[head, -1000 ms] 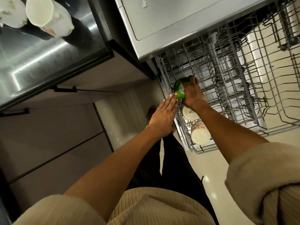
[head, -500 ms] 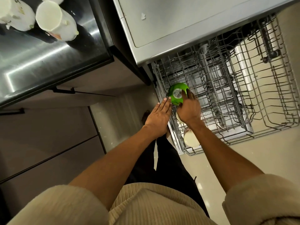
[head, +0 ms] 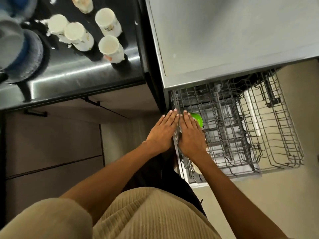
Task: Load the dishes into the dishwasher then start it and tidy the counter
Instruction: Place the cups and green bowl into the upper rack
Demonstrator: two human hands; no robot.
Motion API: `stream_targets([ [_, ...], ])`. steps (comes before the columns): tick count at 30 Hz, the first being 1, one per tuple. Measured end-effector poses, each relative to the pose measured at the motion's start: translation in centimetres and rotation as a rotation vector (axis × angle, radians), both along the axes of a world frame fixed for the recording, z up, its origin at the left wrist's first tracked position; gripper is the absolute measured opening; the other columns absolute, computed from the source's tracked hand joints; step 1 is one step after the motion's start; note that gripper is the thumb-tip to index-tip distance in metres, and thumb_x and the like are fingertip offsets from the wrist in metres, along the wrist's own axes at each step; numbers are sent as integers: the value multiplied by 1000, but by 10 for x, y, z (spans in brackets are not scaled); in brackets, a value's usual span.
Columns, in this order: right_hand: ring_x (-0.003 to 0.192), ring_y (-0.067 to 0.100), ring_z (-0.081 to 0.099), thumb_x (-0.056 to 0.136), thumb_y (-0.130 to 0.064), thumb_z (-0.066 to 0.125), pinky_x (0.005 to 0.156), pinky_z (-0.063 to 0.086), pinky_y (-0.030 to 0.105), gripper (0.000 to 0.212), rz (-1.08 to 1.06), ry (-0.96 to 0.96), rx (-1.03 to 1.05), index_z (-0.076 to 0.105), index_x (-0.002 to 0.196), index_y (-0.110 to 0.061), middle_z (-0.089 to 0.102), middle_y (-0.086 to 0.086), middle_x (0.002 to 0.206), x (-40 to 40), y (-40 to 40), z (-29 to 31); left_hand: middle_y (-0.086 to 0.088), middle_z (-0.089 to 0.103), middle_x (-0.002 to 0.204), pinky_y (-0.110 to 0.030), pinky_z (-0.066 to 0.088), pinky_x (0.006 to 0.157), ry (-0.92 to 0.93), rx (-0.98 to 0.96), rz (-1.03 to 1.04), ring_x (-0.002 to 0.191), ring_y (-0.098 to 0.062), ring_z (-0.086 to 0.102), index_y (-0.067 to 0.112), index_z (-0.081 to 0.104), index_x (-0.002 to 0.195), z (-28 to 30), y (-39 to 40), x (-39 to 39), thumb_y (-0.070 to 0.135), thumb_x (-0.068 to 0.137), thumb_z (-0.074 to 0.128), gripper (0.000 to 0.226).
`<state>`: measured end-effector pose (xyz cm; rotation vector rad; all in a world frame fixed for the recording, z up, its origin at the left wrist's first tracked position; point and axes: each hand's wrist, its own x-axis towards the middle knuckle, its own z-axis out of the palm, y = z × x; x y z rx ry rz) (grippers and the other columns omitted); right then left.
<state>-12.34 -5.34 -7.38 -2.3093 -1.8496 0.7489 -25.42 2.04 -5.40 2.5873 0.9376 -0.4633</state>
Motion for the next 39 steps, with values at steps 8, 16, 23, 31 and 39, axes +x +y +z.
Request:
stream_targets([
  [8, 156, 21, 3, 92, -33, 30, 127, 9, 40, 74, 163, -7, 229, 16, 161, -9, 6, 9, 169, -36, 38, 60, -6, -19, 164, -34, -7, 124, -172, 122, 170, 151, -18, -20, 12, -8, 158, 54, 16, -58, 10, 90, 54, 92],
  [16, 155, 17, -12, 94, -23, 53, 126, -5, 36, 85, 329, -24, 302, 3, 162, -14, -10, 5, 169, -77, 96, 103, -5, -18, 165, -38, 0, 125, -263, 209, 364, 151, -15, -20, 13, -7, 158, 86, 48, -102, 18, 92, 57, 92],
  [23, 156, 20, -6, 89, -23, 57, 127, 7, 42, 87, 404, -32, 349, 10, 162, -11, -2, 8, 169, -115, 147, 123, -6, -12, 166, -36, -2, 125, -328, 213, 445, 152, -15, -17, 12, -1, 159, 104, 90, -136, 24, 90, 54, 89],
  [31, 156, 22, 3, 89, -18, 62, 127, 9, 39, 83, 366, -4, 409, 21, 160, -9, 10, 10, 168, -163, 224, 140, -3, -10, 165, -31, -7, 124, -415, 224, 484, 151, -12, -15, 12, 3, 159, 118, 166, -179, 40, 85, 28, 84],
  [39, 155, 29, 12, 86, -14, 65, 126, 14, 42, 82, 263, -21, 387, 26, 158, -8, 15, 16, 166, -205, 305, 146, -10, 0, 166, -35, -2, 125, -430, 198, 495, 154, -19, -5, 6, 6, 158, 122, 242, -219, 10, 87, 49, 84],
])
